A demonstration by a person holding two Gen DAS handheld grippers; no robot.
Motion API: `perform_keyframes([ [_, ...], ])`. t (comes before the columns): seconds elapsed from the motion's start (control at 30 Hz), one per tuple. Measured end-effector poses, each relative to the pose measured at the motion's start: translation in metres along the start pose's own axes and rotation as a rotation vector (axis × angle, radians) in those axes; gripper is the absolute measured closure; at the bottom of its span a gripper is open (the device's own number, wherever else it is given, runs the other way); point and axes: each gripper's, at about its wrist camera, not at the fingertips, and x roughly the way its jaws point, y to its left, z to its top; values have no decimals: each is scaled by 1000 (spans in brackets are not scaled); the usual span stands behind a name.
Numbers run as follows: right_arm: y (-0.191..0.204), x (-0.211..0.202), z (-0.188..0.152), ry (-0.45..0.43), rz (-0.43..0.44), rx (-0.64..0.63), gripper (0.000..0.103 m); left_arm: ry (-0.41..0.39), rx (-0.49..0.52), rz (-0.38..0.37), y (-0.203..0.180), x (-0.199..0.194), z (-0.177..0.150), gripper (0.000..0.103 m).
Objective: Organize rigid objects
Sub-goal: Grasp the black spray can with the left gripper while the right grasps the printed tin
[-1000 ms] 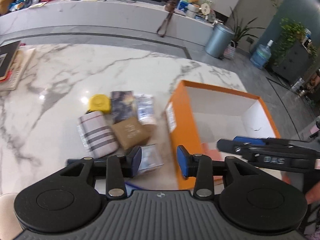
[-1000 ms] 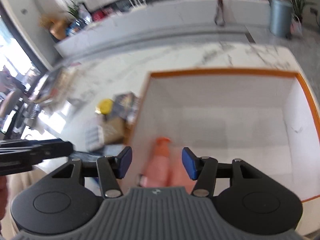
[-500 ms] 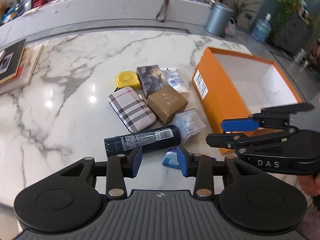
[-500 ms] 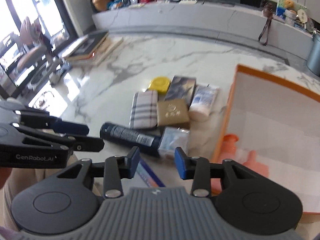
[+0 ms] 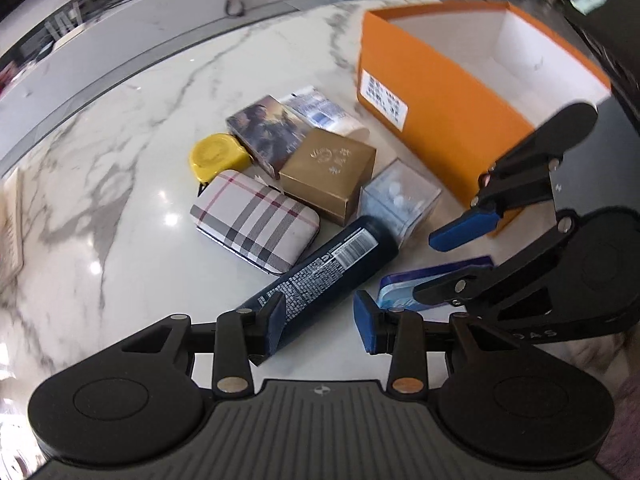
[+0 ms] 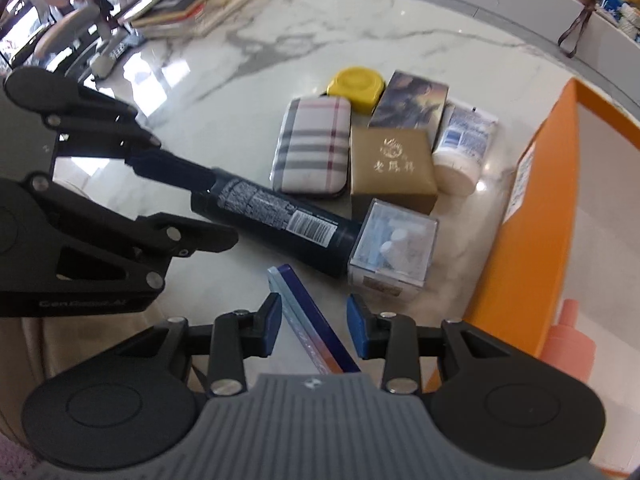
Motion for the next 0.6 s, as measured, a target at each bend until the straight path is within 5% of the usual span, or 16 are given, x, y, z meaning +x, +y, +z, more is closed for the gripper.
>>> perform_keyframes([
  [0.13, 0, 10, 1, 39, 10, -12, 65, 20, 111, 24, -3, 11, 3, 54],
  [0.33, -2, 15, 0, 58, 23, 4, 87, 47, 285, 40, -15, 25, 8, 53],
  [0.6, -2, 8, -2, 65, -1, 12, 90, 86, 392, 48, -27, 47, 13, 50],
])
